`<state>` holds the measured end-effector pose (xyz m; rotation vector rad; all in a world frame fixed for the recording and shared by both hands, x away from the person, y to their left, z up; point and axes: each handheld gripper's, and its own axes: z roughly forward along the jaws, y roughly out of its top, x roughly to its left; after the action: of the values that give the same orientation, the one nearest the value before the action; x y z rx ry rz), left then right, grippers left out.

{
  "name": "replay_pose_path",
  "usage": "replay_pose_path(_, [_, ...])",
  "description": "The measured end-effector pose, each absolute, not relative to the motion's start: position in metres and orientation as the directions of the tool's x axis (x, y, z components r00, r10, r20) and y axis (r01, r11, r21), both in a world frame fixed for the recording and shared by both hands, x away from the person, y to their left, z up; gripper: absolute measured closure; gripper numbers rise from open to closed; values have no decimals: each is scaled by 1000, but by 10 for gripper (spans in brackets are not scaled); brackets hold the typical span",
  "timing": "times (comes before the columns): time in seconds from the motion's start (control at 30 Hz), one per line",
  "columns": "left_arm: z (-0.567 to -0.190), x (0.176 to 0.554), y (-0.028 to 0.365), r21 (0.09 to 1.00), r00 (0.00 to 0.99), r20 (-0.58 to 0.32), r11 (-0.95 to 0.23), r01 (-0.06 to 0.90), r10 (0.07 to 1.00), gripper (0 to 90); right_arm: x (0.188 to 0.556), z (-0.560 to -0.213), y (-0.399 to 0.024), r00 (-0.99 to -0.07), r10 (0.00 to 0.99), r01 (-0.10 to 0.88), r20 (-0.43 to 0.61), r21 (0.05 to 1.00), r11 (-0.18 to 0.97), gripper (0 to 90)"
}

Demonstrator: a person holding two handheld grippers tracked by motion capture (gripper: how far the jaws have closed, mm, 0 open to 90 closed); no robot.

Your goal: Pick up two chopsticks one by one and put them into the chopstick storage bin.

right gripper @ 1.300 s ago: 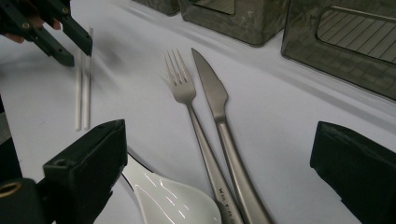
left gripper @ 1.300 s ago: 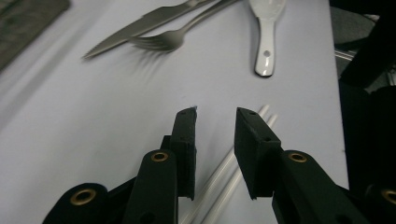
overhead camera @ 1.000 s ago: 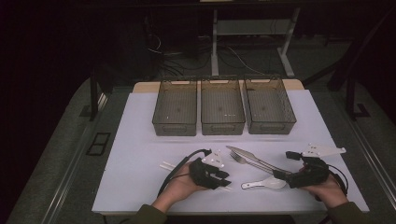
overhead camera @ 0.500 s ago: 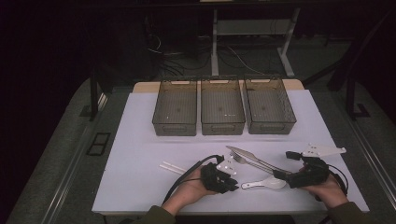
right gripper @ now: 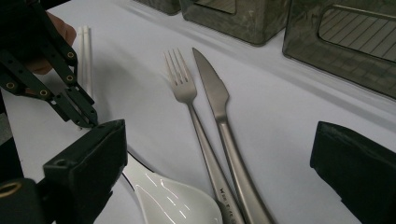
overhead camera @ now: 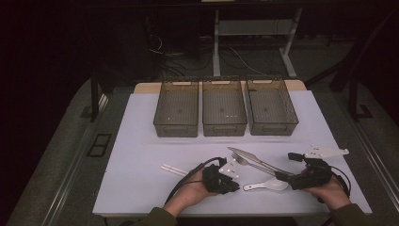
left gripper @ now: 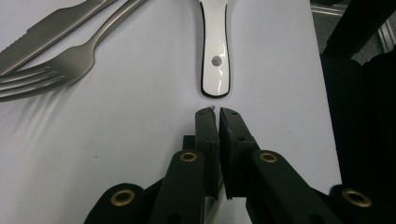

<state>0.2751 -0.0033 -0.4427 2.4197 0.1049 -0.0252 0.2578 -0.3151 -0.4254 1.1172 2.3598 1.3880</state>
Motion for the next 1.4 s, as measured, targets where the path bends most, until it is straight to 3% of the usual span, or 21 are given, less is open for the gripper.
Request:
replay_pose_path(0.53, [-440, 289, -3, 681, 995, -32, -727, 88, 90, 886, 258, -425, -316, -698, 685, 513, 209, 813, 274, 39])
replay_pose_path(0.8, [-440, 286, -3, 672, 996, -55, -734, 91, 73, 790, 257, -425, -316, -699, 684, 511, 207, 814, 276, 39])
replay_pose_path(1.4, [-444, 291, -4, 666, 998, -7, -744, 51, 63, 862, 258, -425, -315, -699, 683, 513, 209, 813, 276, 39])
